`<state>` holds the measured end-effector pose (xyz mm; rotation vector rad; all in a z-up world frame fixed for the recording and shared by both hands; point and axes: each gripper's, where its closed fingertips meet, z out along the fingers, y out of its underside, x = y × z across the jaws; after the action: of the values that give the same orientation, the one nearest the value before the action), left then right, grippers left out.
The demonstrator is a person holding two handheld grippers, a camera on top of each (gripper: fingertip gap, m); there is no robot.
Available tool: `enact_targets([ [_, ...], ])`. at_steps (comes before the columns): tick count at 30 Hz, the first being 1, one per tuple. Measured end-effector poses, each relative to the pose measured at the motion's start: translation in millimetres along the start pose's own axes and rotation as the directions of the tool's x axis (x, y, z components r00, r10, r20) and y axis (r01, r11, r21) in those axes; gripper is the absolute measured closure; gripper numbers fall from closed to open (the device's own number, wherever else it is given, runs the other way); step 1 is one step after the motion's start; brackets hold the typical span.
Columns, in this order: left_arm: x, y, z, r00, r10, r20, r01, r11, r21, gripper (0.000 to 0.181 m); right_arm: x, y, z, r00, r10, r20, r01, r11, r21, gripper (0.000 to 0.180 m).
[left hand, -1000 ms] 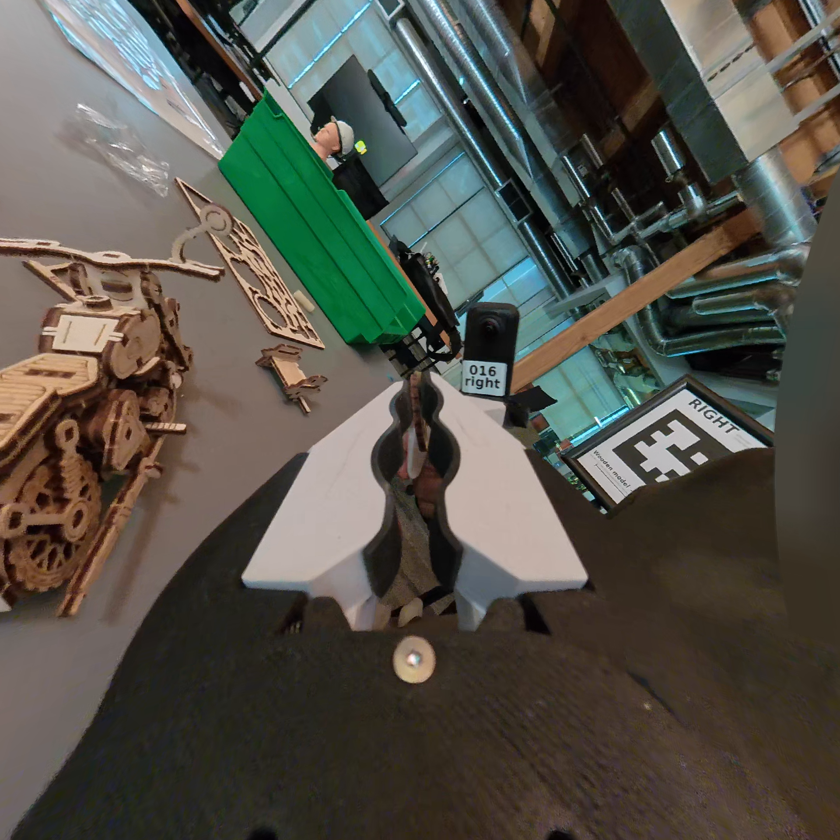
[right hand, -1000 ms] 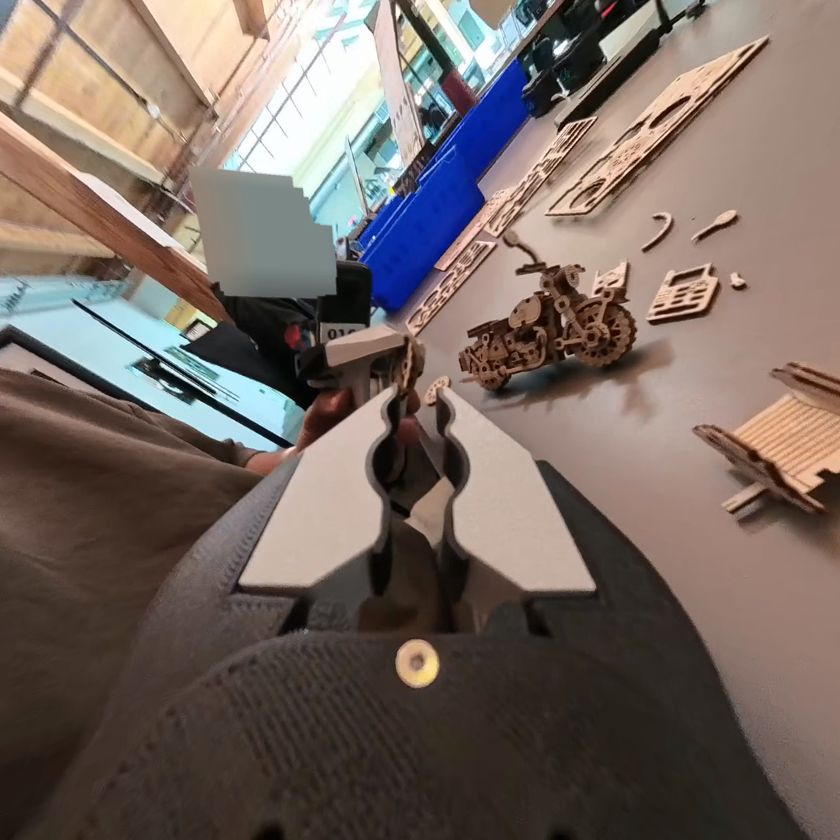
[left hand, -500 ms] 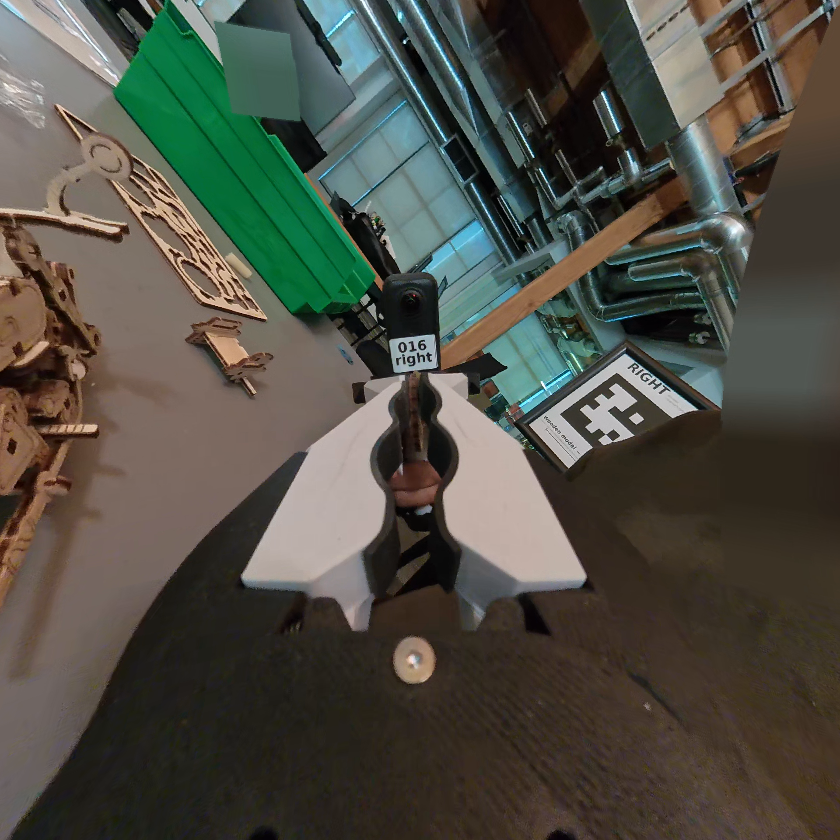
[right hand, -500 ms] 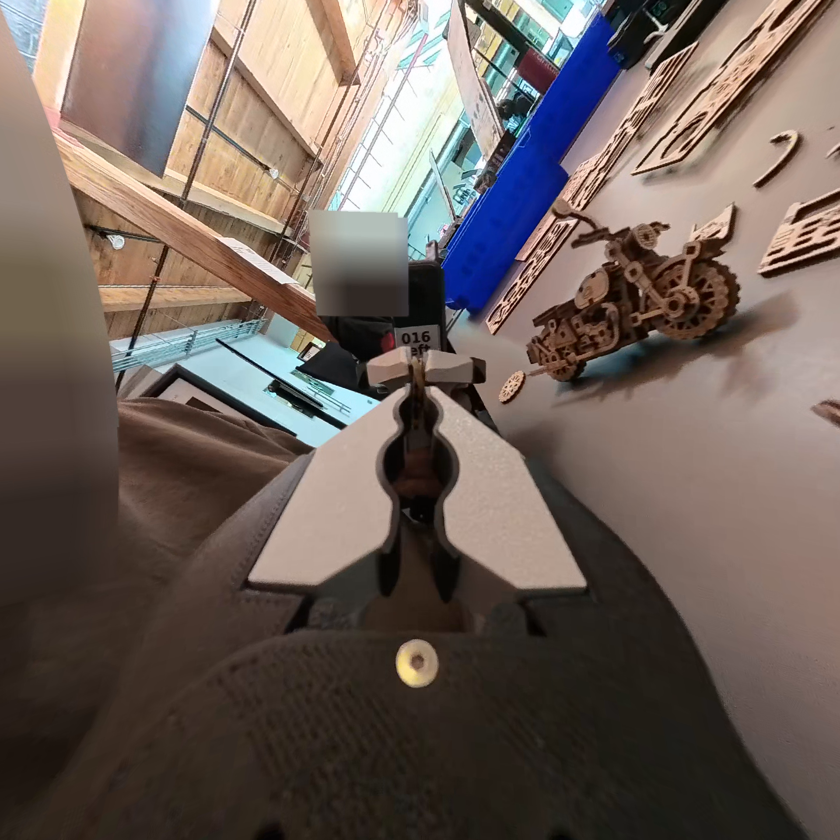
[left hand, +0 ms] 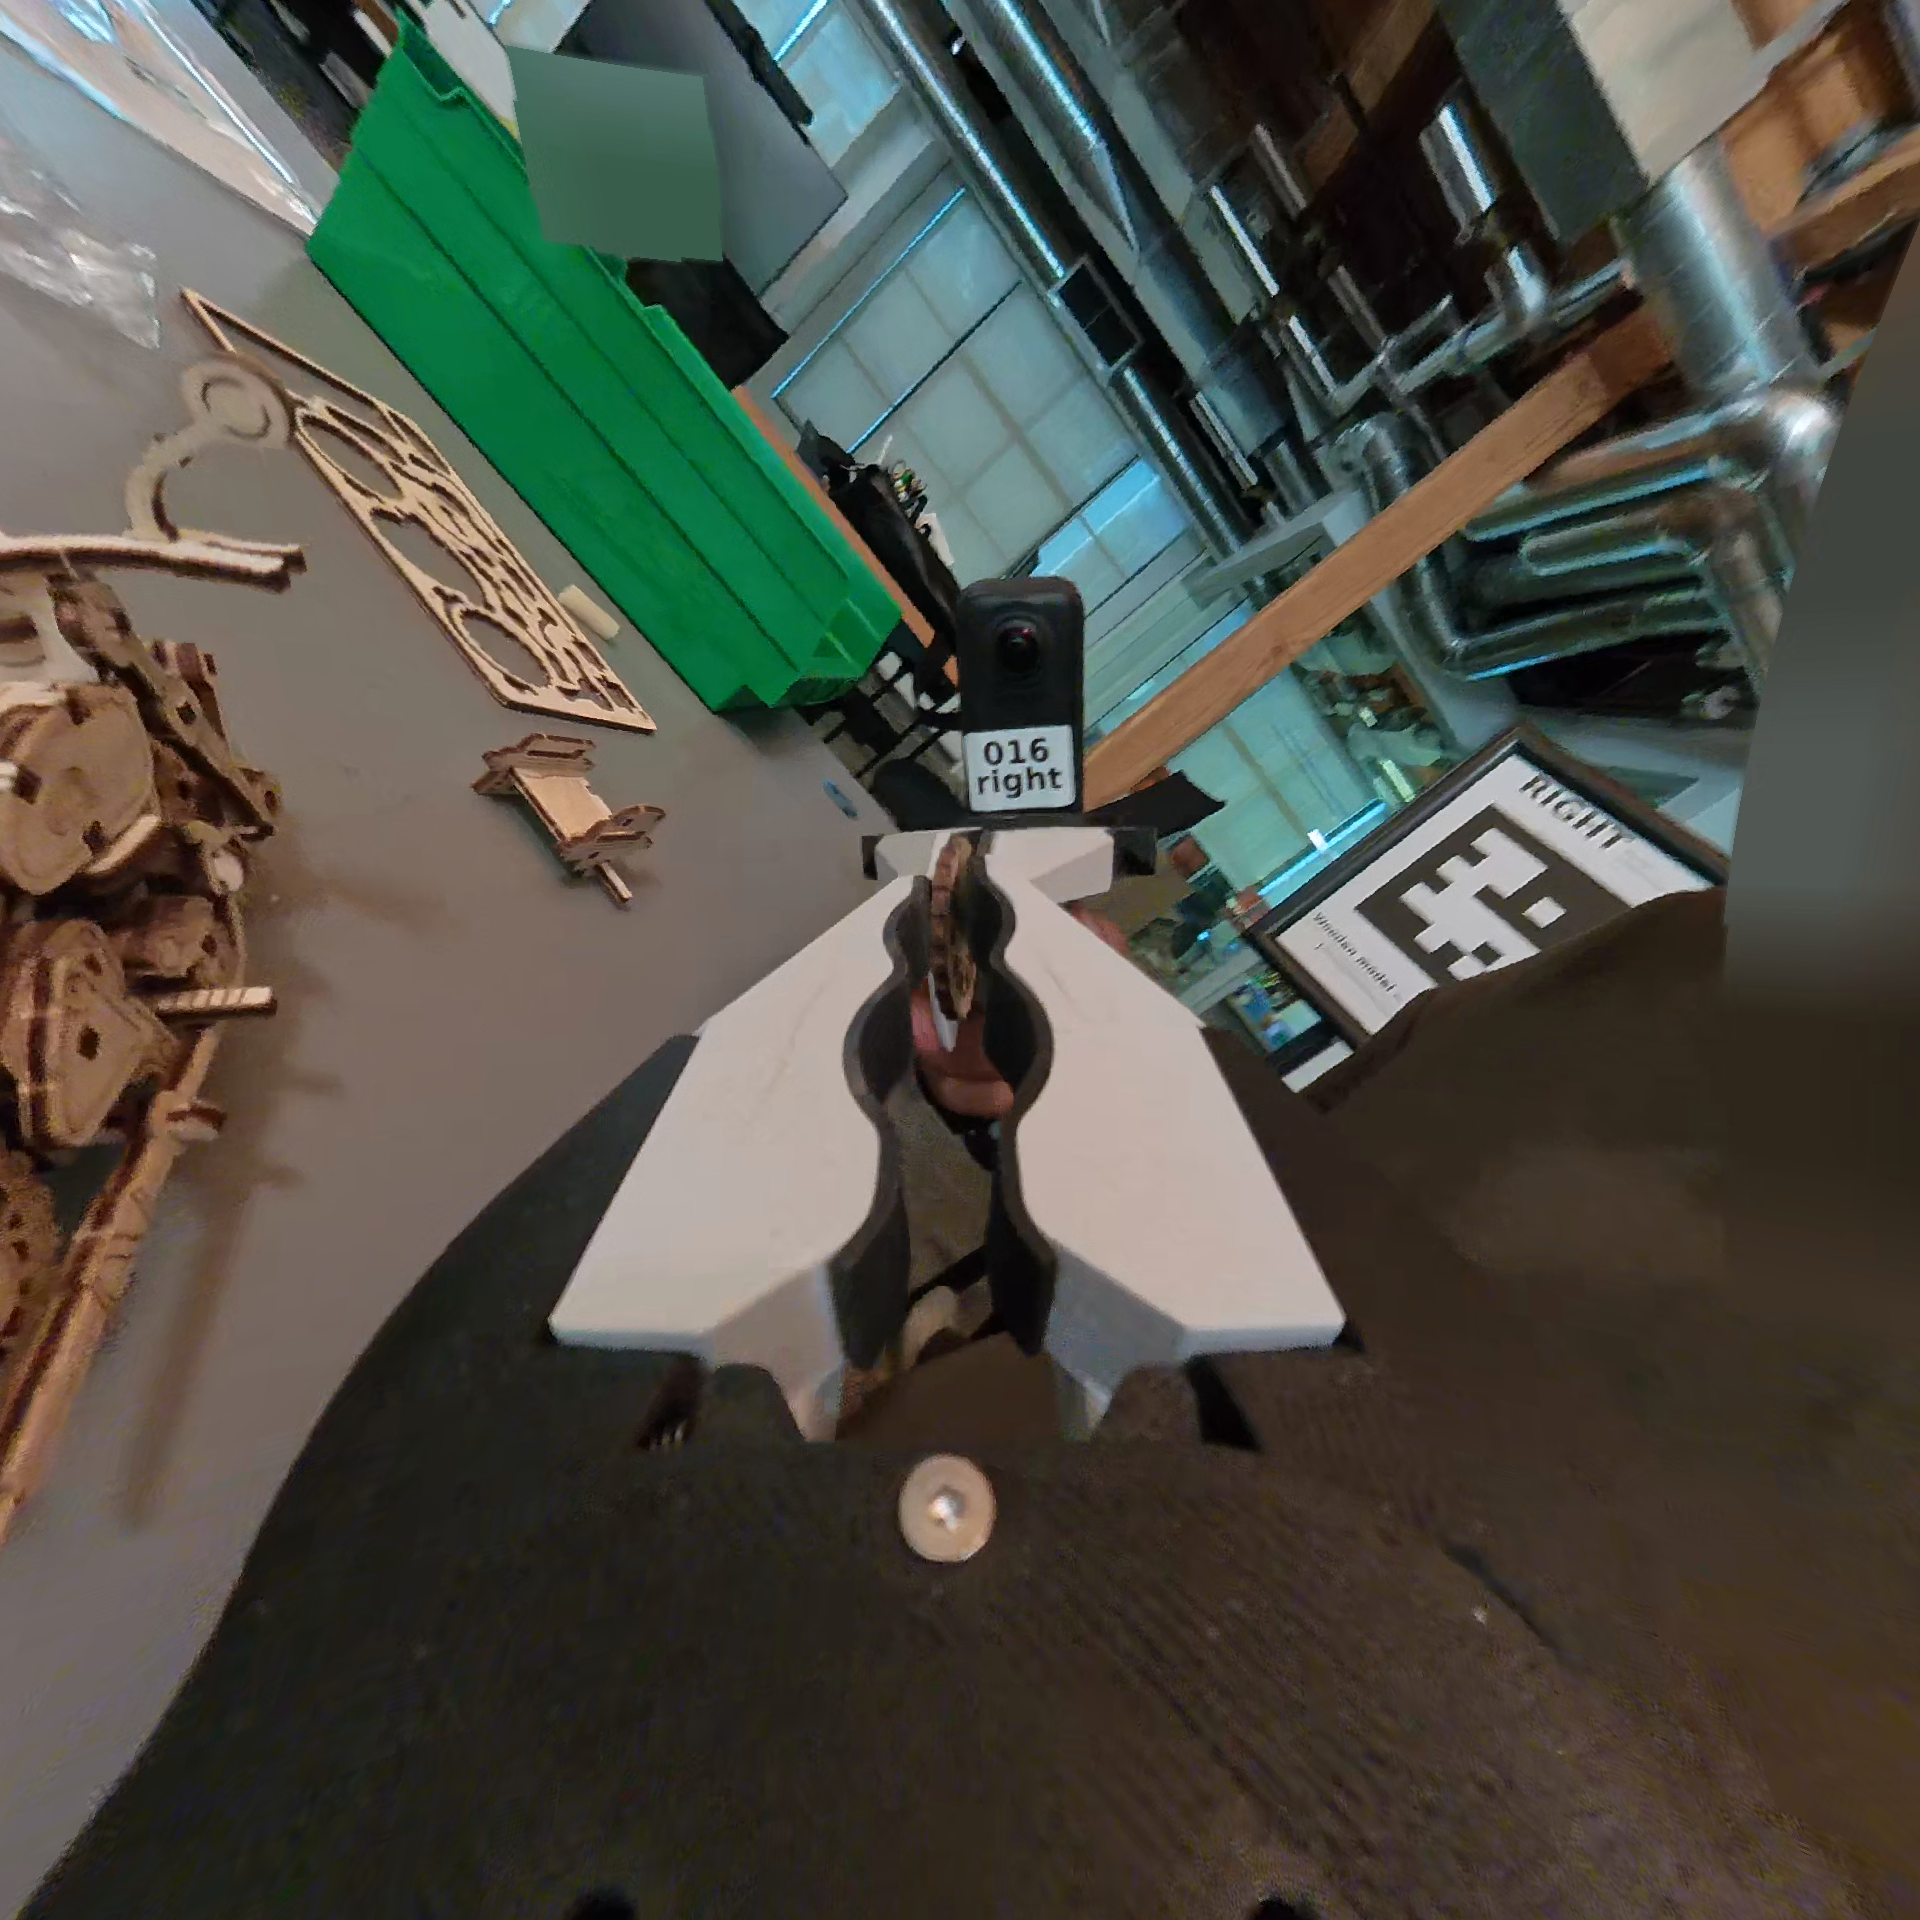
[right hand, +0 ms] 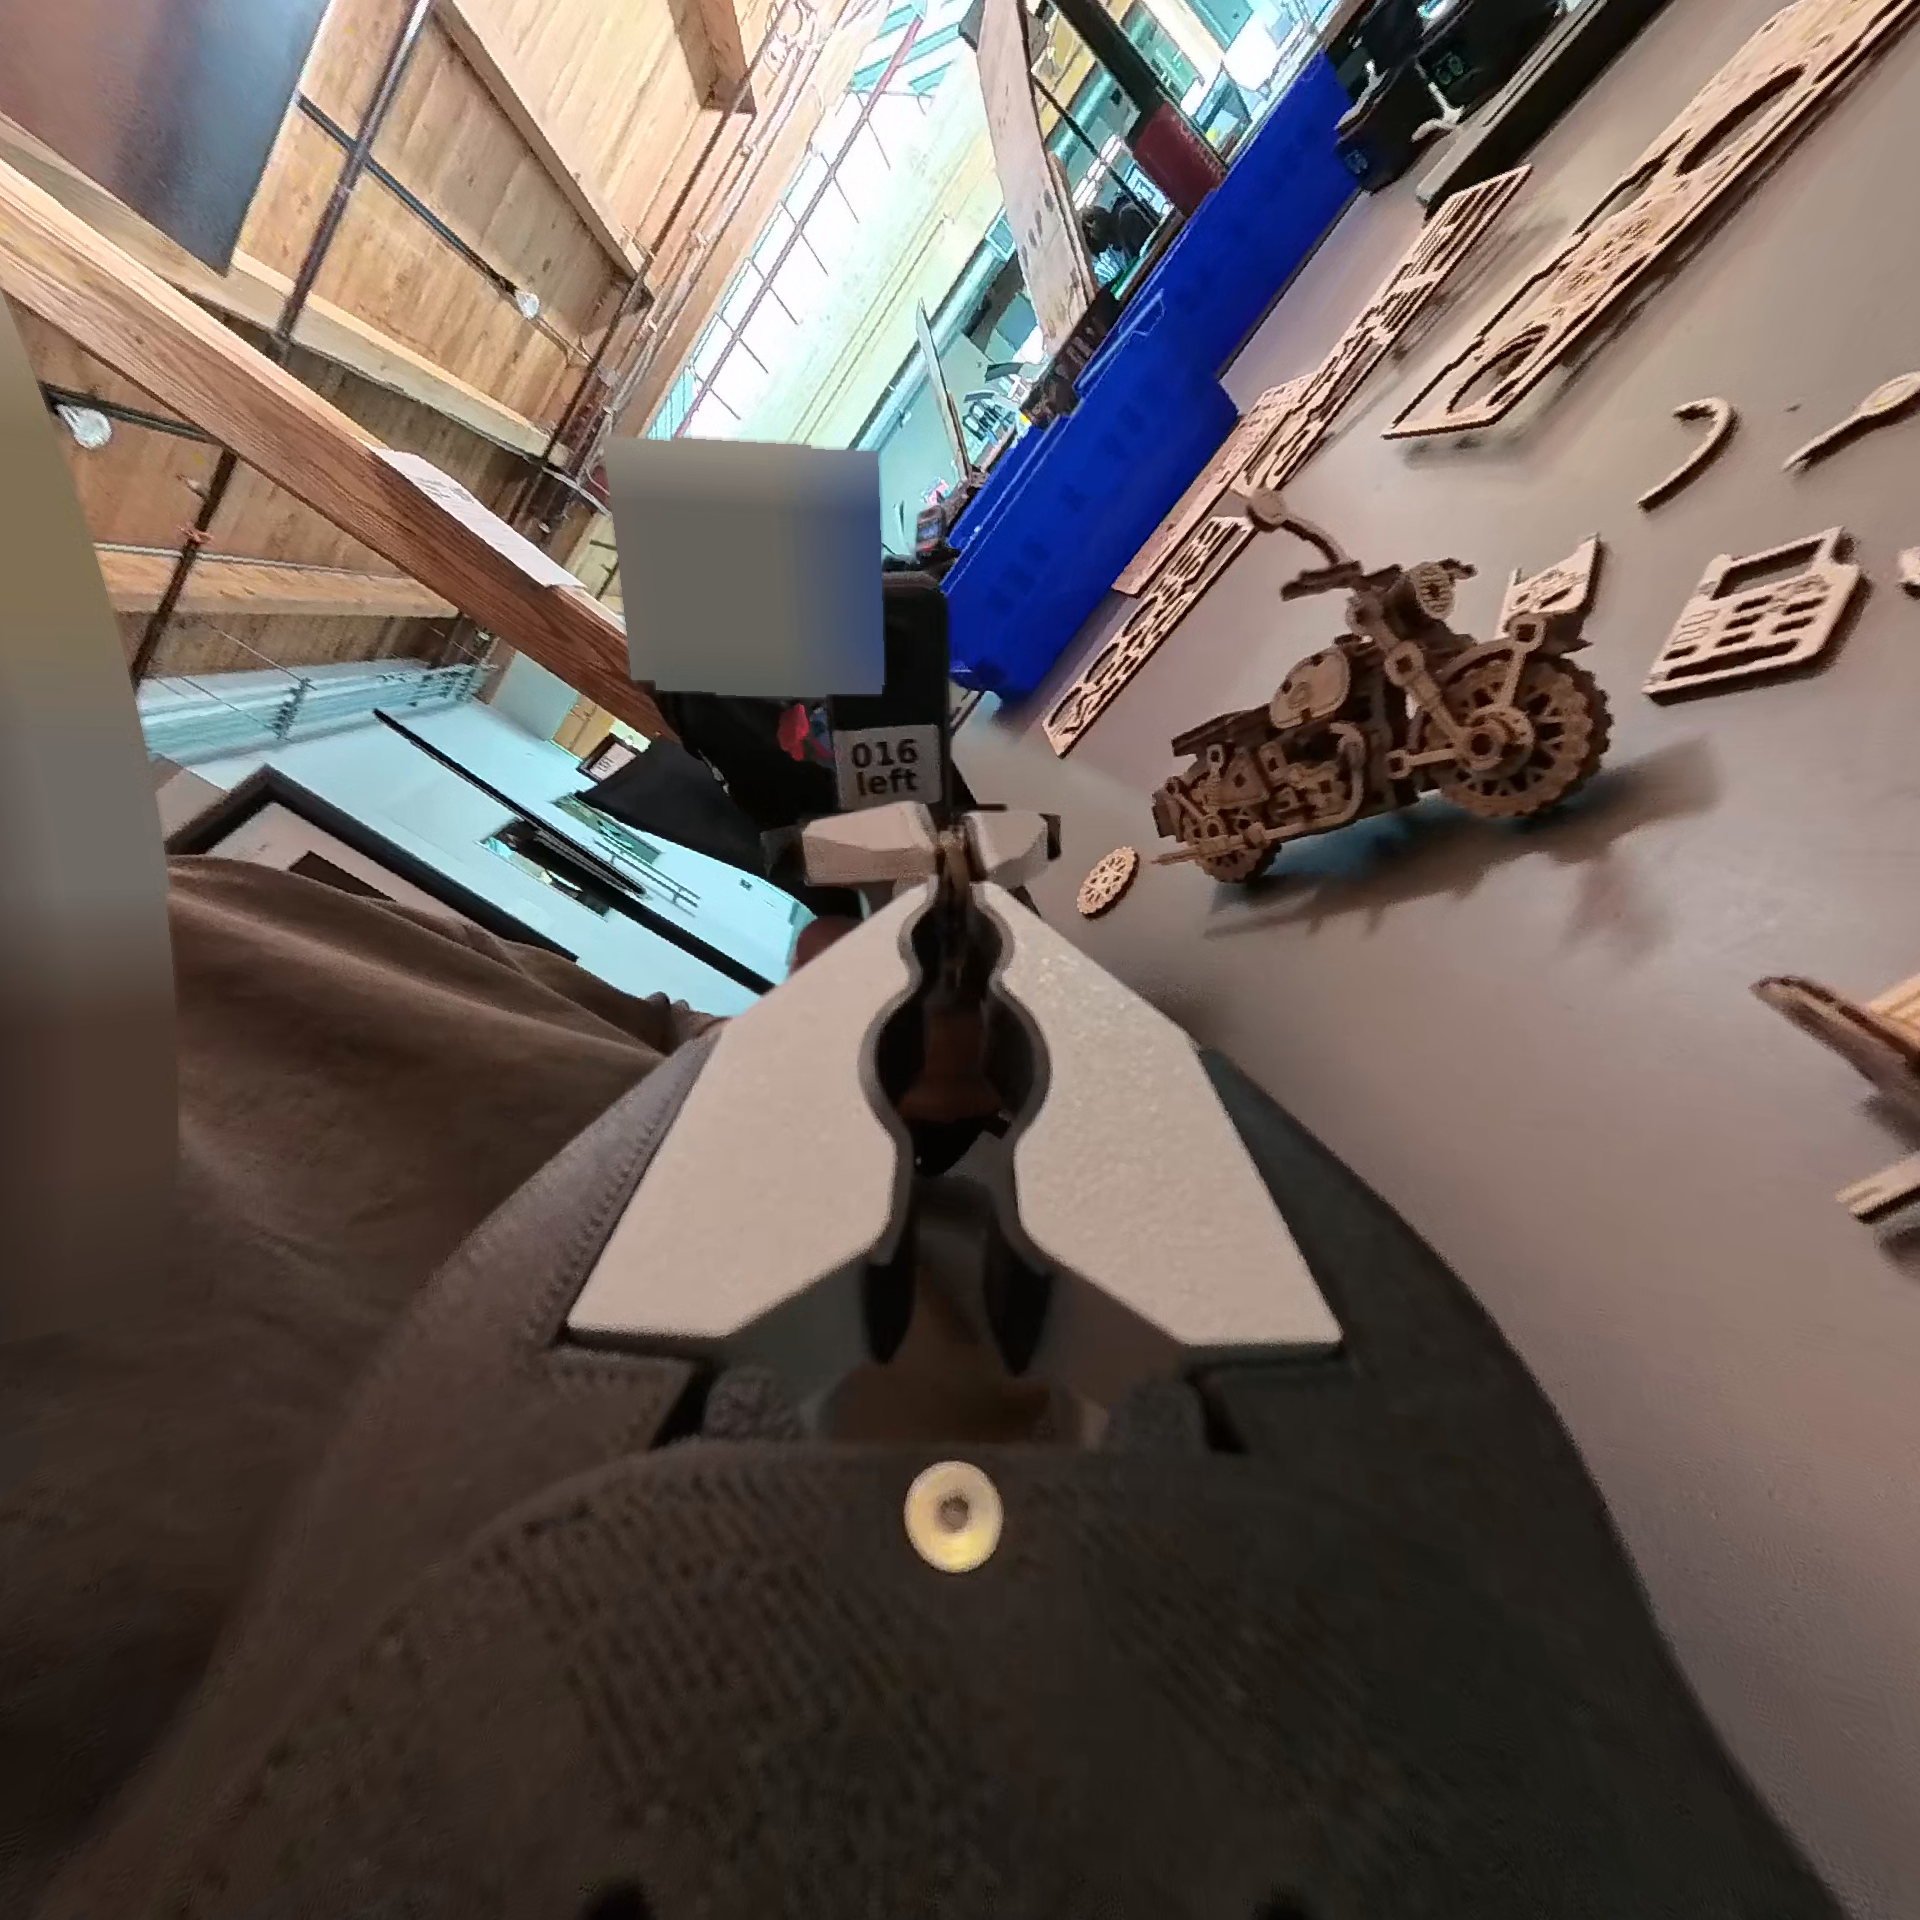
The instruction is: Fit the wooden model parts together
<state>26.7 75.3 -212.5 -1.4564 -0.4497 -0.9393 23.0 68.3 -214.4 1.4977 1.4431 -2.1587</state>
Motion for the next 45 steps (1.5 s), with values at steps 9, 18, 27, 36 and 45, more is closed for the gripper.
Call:
enact_targets([
  [9, -17, 20, -8, 0.954, 0.28, 0.109, -0.245, 0.934, -0.259, 0.173, 13, 17, -1, 0.972, -0.192, -0.136, 0.168, 0.97, -0.175, 0.175],
  [18, -28, 16, -10, 0.987, 0.073, 0.14, -0.047, 0.982, -0.181, 0.177, 21, -13, -13, 0.892, -0.361, -0.273, 0.359, 0.931, -0.057, 0.163],
  [27, -38, 19, -12, 0.984, 0.03, 0.178, 0.004, 0.983, -0.182, 0.177, 20, 22, 4, 0.363, -0.9, -0.24, 0.778, 0.434, -0.454, 0.164],
  [36, -39, 36, -12, 0.974, 0.133, 0.184, -0.069, 0.945, -0.319, 0.177, 29, 38, 3, 0.335, -0.926, -0.173, 0.754, 0.374, -0.54, 0.163],
  [45, -36, 42, -11, 0.983, 0.095, 0.157, -0.035, 0.938, -0.346, 0.177, 31, 40, -1, 0.483, -0.853, -0.198, 0.691, 0.51, -0.512, 0.176],
])
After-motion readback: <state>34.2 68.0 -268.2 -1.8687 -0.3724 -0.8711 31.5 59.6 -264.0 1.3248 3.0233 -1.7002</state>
